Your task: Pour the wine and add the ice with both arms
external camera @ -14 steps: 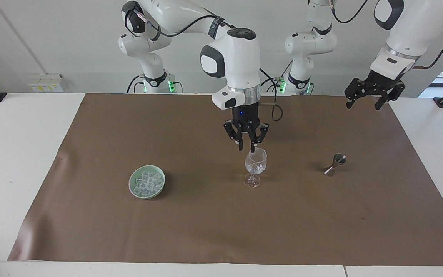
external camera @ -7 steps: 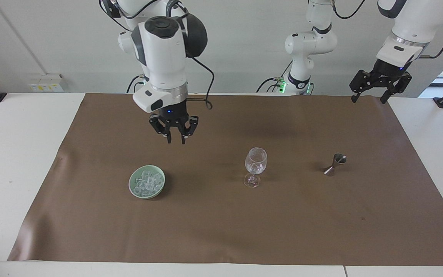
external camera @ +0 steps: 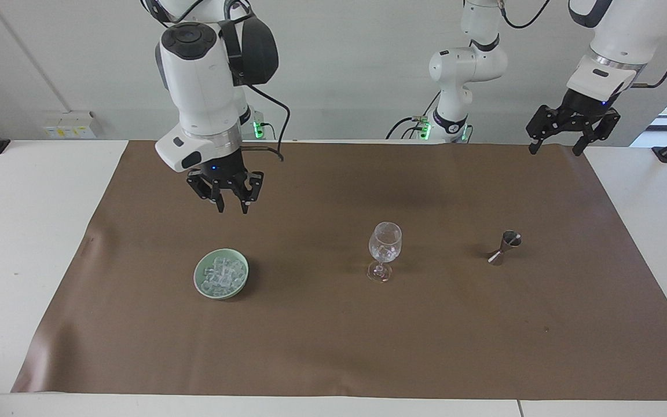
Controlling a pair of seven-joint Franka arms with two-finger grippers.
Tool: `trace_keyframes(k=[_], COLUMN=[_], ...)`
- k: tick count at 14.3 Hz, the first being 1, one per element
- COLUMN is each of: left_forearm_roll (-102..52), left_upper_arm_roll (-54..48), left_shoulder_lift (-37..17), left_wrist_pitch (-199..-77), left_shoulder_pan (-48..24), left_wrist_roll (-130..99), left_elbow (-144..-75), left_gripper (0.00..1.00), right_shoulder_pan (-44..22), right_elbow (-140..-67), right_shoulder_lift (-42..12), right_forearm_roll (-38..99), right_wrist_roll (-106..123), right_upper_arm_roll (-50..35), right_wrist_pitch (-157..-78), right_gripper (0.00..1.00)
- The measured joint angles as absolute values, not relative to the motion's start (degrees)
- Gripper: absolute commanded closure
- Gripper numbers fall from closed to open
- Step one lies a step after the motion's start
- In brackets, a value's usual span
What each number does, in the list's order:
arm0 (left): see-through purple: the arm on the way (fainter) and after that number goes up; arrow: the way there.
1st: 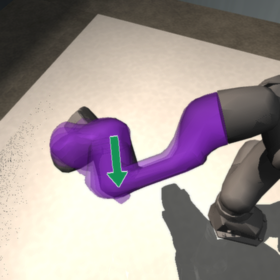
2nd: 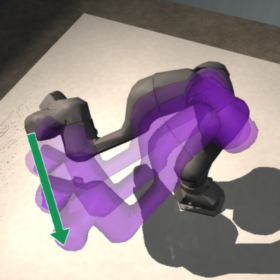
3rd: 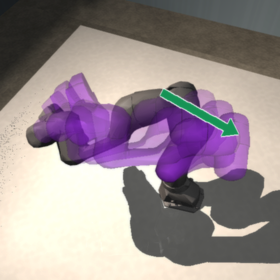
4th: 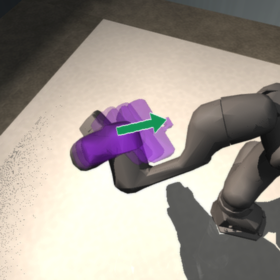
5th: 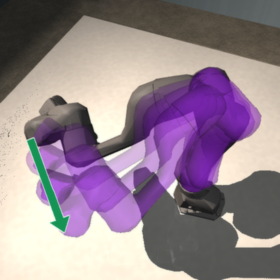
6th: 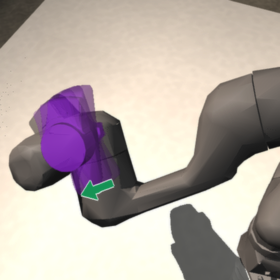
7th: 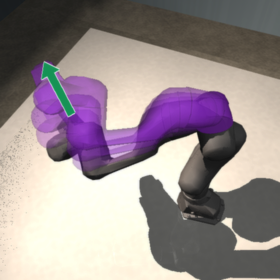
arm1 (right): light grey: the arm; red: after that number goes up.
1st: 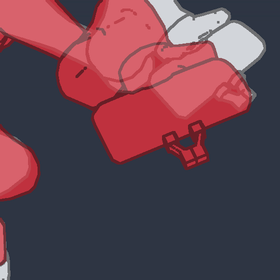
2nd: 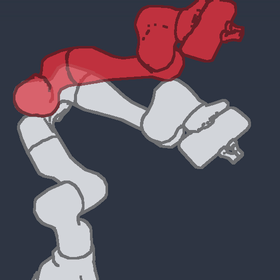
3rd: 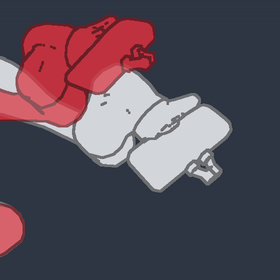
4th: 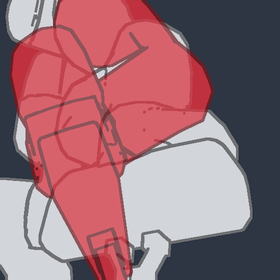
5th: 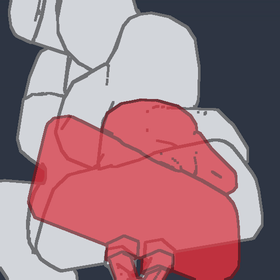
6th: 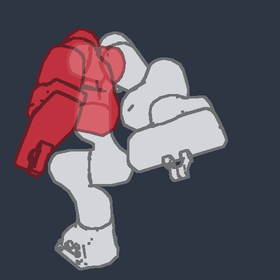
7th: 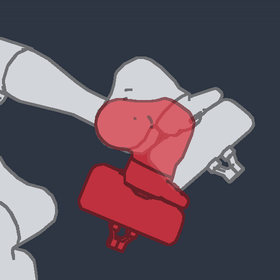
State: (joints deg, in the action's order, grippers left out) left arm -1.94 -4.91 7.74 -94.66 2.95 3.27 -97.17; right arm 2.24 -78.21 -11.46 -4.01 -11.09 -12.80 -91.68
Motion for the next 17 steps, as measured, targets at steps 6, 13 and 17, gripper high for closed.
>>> trace_keyframes(k=[6, 13, 17], left_forearm_roll=[-1.9, -1.9, -1.9], left_upper_arm_roll=[-4.9, -4.9, -4.9], left_shoulder_lift=[7.7, 7.7, 7.7], left_wrist_pitch=[-94.7, -94.7, -94.7], left_shoulder_pan=[2.9, 2.9, 2.9], left_wrist_roll=[3.3, 3.3, 3.3], left_elbow=[-97.2, -97.2, -97.2], left_gripper=[0.00, 0.00, 0.00], right_shoulder_pan=[8.7, 9.0, 8.1], right_elbow=[-78.4, -80.3, -81.7], right_shoulder_lift=[-9.2, -2.6, -2.1], right_forearm_roll=[-3.8, -3.6, -3.5], right_wrist_roll=[-1.9, 11.3, 12.1], right_upper_arm_roll=[-12.6, -2.1, -0.7], right_wrist_pitch=[-87.4, -75.0, -75.1], right_gripper=[0.00, 0.00, 0.00])
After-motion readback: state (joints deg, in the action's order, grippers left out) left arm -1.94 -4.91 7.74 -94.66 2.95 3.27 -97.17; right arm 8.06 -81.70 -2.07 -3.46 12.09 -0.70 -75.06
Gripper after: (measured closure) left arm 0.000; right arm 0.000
